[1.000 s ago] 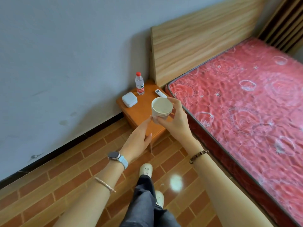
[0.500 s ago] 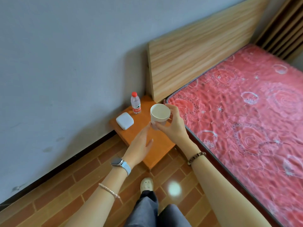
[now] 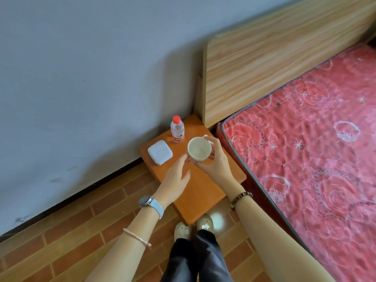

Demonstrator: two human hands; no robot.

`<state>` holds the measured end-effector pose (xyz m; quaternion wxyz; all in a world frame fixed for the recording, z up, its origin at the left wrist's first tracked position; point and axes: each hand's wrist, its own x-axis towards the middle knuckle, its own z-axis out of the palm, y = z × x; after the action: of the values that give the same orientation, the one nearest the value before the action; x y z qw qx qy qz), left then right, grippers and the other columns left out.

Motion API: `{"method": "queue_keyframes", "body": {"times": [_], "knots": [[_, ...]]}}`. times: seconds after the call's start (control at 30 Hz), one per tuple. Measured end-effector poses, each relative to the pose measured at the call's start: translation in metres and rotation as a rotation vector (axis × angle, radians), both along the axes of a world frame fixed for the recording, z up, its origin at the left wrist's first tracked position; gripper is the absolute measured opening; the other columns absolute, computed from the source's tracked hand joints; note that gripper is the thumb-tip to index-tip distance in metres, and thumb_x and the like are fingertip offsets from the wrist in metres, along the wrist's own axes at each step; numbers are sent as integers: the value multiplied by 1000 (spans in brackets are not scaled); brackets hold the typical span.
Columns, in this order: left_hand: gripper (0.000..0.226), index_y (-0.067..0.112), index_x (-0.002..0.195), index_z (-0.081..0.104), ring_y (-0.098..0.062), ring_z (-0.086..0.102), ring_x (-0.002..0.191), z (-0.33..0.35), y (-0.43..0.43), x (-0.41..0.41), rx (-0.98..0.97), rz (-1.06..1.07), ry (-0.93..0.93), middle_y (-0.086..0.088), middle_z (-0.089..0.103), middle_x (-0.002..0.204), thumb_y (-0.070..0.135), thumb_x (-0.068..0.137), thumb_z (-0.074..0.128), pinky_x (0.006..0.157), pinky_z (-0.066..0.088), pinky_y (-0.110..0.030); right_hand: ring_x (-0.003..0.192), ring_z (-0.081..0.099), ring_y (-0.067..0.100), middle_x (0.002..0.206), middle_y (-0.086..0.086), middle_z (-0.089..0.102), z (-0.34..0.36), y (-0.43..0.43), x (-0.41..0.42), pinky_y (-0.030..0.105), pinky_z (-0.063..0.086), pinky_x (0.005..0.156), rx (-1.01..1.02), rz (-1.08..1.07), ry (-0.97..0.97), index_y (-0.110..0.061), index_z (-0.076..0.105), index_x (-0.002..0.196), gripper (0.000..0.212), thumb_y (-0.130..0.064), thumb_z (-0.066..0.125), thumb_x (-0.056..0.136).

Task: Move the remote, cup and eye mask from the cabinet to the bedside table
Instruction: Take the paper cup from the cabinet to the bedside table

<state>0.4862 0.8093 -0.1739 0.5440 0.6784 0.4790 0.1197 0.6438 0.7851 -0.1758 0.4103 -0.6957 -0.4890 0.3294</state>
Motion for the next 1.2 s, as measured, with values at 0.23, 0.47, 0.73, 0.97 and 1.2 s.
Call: {"method": "queue_keyframes", "body": {"times": [0.23,0.47,0.73,0.97,1.2], "knots": [[37,34,138,35,1,34,124,-67,31,28,-243,269,-84,21,40,129,32,101,38,95,29,-13,117,51,6,128,-9,49,-77,35,17,16,48,89,-123,56,100,-23,40,130,69,-11,79,74],[39,38,139,37,-15,36,136,-153,48,47,-395,464,-132,10,37,148,36,100,37,108,34,-36,122,49,10,130,-9,52,-156,54,33,26,43,96,-311,5,376,-31,43,130,51,-14,61,85],[48,30,144,30,-10,33,136,-208,57,56,-317,386,-91,10,39,147,13,100,38,102,30,-23,123,52,12,129,-9,55,-221,72,43,35,46,104,-344,24,295,-28,46,131,52,-7,60,86],[51,30,146,27,-11,31,138,-237,75,64,-270,374,-58,9,35,149,11,100,39,107,29,-28,126,48,12,136,-8,50,-245,94,50,24,40,102,-383,31,235,-22,40,141,55,-10,57,89],[53,30,147,25,-12,33,137,-257,89,69,-274,365,-40,10,37,148,11,100,40,109,29,-33,125,48,13,138,-3,51,-252,109,52,29,43,100,-402,25,228,-24,39,143,50,-13,49,95]]}}
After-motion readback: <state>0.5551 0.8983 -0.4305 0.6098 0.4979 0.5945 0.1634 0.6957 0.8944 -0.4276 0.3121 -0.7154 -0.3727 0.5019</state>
